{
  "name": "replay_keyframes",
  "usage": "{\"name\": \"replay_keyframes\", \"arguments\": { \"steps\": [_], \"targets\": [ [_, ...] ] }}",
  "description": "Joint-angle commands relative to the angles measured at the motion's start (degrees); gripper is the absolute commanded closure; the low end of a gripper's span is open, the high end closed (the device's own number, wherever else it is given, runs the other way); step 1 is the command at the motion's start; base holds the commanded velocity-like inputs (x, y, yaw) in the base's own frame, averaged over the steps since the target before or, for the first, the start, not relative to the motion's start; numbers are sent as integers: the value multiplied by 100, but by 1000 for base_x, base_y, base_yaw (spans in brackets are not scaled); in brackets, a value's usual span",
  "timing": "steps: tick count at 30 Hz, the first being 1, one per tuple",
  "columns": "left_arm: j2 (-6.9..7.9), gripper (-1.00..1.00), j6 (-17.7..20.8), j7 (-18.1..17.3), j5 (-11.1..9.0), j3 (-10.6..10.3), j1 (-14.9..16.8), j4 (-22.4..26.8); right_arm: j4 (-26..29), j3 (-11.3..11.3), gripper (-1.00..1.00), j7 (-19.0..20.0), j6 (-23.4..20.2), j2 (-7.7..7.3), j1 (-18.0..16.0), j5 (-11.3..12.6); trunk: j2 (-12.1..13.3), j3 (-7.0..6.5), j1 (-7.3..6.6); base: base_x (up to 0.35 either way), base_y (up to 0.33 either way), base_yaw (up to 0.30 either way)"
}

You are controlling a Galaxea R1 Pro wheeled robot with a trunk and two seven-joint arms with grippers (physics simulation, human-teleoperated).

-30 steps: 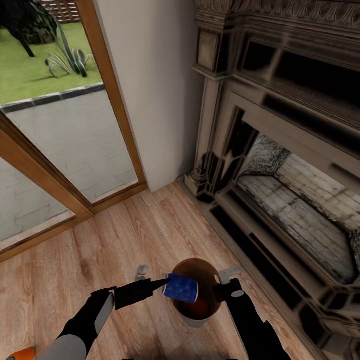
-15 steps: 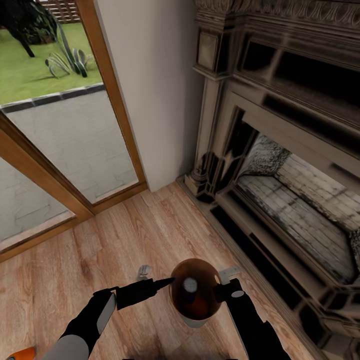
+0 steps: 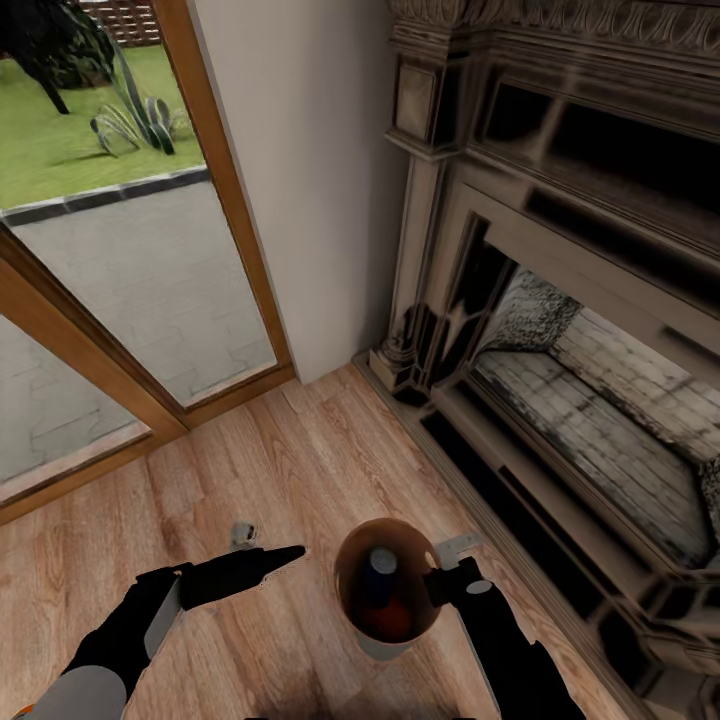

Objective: Put the three can of soda from the living room inside the tash can in the kitchen.

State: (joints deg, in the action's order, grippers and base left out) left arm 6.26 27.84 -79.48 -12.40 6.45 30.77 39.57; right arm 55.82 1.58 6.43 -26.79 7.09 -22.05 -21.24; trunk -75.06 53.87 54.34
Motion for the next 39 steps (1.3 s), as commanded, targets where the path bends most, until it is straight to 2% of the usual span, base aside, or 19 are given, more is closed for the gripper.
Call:
{"name": "replay_keyframes", "arguments": {
  "steps": [1, 8, 13, 18, 19, 22, 23, 28, 32, 35, 39],
  "targets": [
    [78, -100, -4, -26, -1, 2, -1, -14, 56, 0, 100, 146, -13, -4, -1, 34, 0, 0, 0, 0, 0, 0],
    [625, -100, -54, -195, -13, 18, -1, -69, 433, 0, 100, 538, -325, -14, -1, 24, 0, 0, 0, 0, 0, 0],
    [721, -100, -103, -105, -13, 29, -1, -282, 658, -7, 100, 705, -490, -10, -1, 29, 0, 0, 0, 0, 0, 0],
    [836, -100, -157, 339, -9, 31, -1, -478, 852, -26, 100, 743, -643, -4, -1, 72, 0, 0, 0, 0, 0, 0],
    [929, -100, -324, 464, -8, 31, -1, -588, 867, -32, 100, 745, -649, -1, -1, 75, 0, 0, 0, 0, 0, 0],
    [1010, -100, -679, 623, -8, 35, -1, -842, 887, -36, 100, 746, -653, 2, -1, 66, 0, 0, 0, 0, 0, 0],
    [1050, -100, -806, 827, -8, 33, -1, -970, 924, -43, 100, 746, -653, -2, -1, 64, 0, 0, 0, 0, 0, 0],
    [1092, -100, -1320, 1575, -3, 24, -1, -1404, 1113, -52, 100, 746, -660, -11, -1, 71, 0, 0, 0, 0, 0, 0],
    [1096, -100, -1704, 1737, -8, 23, -1, -1794, 1151, -49, 100, 750, -661, -12, -1, 84, 0, 0, 0, 0, 0, 0],
    [1096, -100, -1757, 1810, -6, 23, -1, -1905, 1172, -52, 100, 753, -665, -19, -1, 85, 0, 0, 0, 0, 0, 0],
    [1068, -100, -1779, 2189, -1, 21, -1, -2031, 1191, -53, 100, 755, -669, -32, -1, 93, 0, 0, 0, 0, 0, 0]
  ]
}}
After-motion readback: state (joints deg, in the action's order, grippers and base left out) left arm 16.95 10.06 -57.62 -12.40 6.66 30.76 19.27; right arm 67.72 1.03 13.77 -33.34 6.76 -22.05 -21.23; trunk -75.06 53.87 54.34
